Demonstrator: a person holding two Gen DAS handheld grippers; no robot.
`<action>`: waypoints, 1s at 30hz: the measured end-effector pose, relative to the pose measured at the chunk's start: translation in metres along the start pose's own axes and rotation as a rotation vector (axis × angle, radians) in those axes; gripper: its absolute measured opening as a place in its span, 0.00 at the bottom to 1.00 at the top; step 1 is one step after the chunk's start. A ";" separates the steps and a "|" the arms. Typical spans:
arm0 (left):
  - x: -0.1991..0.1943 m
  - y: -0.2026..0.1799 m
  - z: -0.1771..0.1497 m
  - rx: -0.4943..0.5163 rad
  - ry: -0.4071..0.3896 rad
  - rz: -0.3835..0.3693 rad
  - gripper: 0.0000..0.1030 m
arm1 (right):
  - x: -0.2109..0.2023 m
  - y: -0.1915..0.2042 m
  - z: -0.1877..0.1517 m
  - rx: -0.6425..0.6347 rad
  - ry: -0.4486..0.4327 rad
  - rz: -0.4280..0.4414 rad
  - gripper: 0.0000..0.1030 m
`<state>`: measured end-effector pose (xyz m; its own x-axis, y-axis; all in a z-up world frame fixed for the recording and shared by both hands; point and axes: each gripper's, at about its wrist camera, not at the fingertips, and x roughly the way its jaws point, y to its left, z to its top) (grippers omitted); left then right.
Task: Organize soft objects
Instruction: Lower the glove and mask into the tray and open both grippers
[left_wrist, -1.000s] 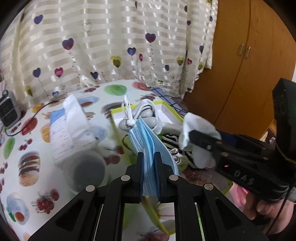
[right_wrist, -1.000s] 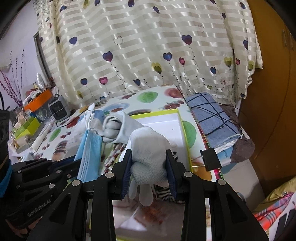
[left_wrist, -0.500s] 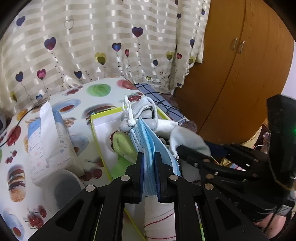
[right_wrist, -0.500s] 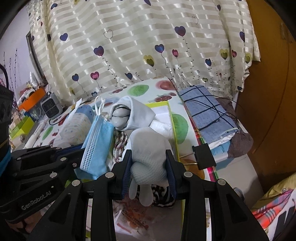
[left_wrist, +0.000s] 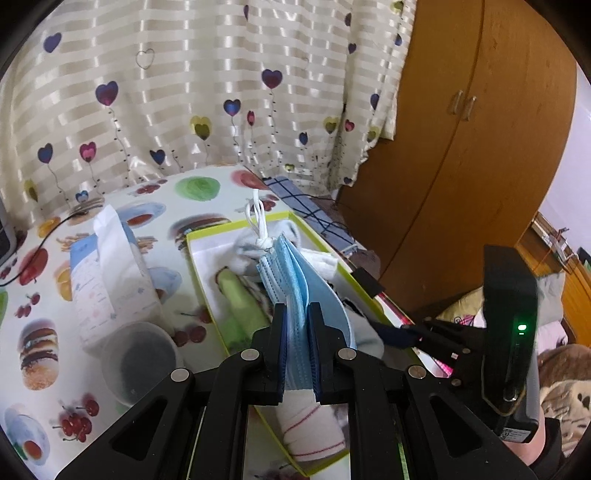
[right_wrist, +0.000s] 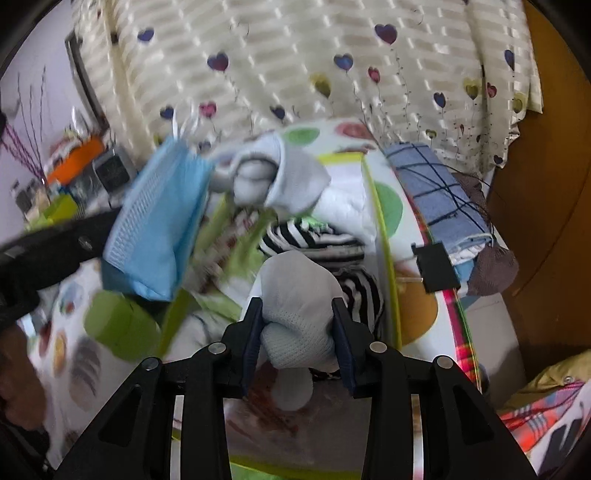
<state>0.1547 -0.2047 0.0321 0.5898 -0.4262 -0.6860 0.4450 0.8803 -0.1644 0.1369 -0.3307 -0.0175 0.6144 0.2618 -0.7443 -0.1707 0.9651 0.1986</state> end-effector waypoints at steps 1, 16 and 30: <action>0.000 -0.001 -0.001 0.000 0.002 0.000 0.10 | -0.004 0.001 -0.001 -0.007 -0.014 -0.008 0.41; 0.043 -0.010 -0.021 0.048 0.123 0.003 0.13 | -0.039 -0.013 -0.005 0.022 -0.086 -0.100 0.47; 0.011 -0.015 -0.016 0.063 0.042 0.041 0.34 | -0.056 -0.005 -0.001 0.022 -0.118 -0.122 0.47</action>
<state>0.1440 -0.2198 0.0155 0.5800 -0.3799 -0.7206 0.4632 0.8815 -0.0919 0.1031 -0.3496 0.0226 0.7159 0.1402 -0.6840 -0.0732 0.9893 0.1261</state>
